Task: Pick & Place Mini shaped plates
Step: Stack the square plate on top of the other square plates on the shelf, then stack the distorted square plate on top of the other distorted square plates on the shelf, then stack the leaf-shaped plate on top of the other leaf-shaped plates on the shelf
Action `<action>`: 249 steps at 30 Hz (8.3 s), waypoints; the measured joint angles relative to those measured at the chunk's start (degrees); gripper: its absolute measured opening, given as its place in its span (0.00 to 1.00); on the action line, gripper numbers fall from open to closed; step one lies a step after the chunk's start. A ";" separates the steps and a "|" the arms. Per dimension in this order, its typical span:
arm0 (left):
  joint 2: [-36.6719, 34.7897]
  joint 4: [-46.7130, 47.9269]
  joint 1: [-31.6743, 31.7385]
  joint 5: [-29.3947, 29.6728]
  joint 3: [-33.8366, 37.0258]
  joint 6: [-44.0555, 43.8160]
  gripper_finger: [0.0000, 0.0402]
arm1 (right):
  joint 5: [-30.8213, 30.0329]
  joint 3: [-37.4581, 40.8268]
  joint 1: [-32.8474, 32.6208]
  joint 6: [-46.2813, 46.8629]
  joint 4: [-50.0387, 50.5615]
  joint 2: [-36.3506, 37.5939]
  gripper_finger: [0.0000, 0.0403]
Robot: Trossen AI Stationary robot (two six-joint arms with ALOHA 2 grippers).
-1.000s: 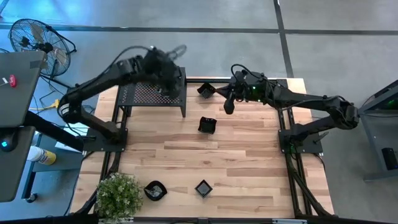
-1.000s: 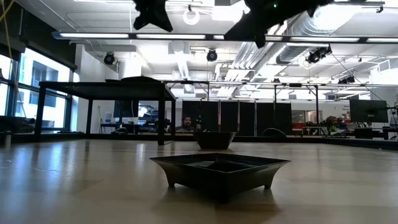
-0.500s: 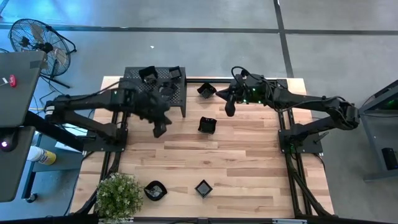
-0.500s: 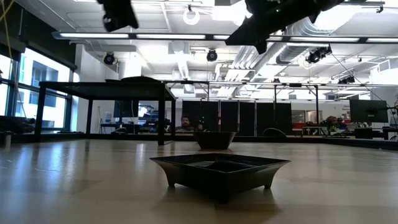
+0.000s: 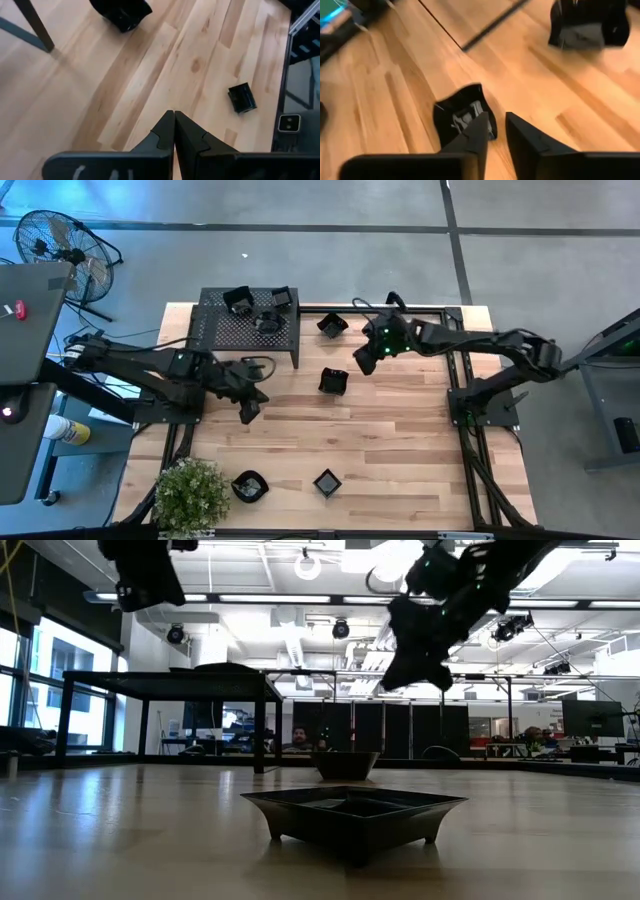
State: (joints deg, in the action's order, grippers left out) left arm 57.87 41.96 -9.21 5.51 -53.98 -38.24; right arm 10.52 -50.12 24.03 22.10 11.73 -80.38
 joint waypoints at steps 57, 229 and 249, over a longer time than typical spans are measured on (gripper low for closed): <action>-13.38 7.37 -3.96 13.73 7.20 -5.56 0.00 | -9.60 -24.59 -20.81 18.13 -13.45 -35.24 0.01; 16.82 24.52 38.57 -13.66 -36.57 37.48 0.00 | 5.31 0.28 0.12 -17.22 -11.63 2.08 0.00; 12.83 10.04 -2.19 -10.32 -8.83 10.61 0.00 | 15.57 18.78 2.60 -4.23 -38.17 2.01 0.00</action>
State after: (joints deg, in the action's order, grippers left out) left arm 70.70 52.01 -11.40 -4.80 -62.81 -27.63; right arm 26.10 -31.35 26.64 17.87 -26.44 -78.37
